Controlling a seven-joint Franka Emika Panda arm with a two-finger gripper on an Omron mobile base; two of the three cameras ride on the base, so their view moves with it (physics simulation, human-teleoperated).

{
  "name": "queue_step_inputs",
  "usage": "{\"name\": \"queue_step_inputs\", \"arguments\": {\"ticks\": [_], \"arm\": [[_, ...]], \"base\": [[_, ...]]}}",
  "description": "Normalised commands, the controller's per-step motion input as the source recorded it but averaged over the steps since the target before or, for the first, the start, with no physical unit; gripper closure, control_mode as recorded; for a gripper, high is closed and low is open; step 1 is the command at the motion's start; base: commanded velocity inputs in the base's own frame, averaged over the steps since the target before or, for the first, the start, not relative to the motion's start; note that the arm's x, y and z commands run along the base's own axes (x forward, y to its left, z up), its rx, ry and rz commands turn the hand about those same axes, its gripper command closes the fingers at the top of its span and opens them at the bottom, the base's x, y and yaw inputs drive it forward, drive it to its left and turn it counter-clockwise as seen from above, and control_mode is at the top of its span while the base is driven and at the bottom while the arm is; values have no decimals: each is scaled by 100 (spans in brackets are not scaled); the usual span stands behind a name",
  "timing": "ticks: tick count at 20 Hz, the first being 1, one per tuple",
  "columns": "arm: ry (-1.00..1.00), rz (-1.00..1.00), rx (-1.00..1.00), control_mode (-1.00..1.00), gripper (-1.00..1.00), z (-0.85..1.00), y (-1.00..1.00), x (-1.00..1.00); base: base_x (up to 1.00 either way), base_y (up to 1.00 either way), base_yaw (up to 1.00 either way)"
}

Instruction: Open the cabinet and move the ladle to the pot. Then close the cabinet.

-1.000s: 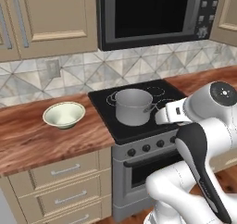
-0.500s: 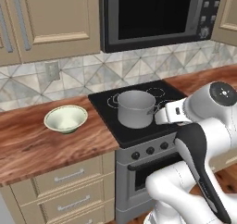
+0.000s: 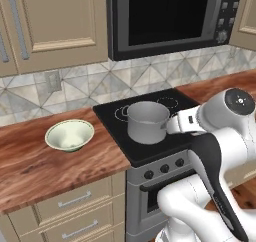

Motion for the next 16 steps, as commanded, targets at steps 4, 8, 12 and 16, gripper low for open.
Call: {"name": "queue_step_inputs", "arguments": {"ticks": [4,8,12,16], "arm": [[-7,-2,0,-100,100,8,3,0],[-6,0,0,-100,100,4,0,15],[-7,1,1,-100,100,6,0,30],[-3,4,0,-100,100,0,0,48]], "base": [[0,0,0],[0,0,0],[0,0,0],[0,0,0]]}}
